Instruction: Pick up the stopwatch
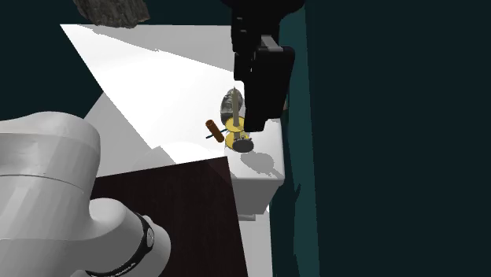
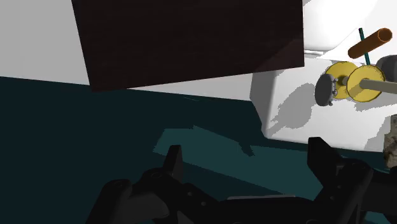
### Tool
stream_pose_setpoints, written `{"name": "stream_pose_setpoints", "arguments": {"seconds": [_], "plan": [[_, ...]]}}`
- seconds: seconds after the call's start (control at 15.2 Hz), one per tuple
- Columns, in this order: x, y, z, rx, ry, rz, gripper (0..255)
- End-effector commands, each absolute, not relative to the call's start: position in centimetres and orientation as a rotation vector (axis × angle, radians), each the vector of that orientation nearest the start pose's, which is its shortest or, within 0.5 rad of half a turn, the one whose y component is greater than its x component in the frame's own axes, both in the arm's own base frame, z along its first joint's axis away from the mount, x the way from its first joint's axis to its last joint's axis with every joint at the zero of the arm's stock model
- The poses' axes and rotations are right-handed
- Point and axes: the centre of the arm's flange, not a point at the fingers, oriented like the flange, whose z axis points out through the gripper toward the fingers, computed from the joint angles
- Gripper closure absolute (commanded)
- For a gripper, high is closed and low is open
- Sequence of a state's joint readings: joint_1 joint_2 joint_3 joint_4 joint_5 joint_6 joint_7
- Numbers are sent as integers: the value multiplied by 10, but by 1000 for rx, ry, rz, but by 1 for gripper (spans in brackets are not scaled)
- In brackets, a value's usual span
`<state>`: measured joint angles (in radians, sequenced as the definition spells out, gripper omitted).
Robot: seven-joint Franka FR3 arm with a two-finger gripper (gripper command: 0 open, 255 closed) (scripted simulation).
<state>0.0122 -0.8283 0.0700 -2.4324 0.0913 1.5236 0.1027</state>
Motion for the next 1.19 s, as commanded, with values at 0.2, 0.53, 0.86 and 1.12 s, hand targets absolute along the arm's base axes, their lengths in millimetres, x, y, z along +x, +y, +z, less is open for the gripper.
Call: {"name": "stream_pose_setpoints", "arguments": {"seconds": [0.2, 0.53, 0.86, 1.12], "plan": [[311, 58, 533, -3109, -105, 162, 0], [344, 95, 483, -3094, -396, 213, 0], [368, 138, 432, -3051, -686, 262, 0], [380, 174, 391, -2997, -915, 299, 0]]}}
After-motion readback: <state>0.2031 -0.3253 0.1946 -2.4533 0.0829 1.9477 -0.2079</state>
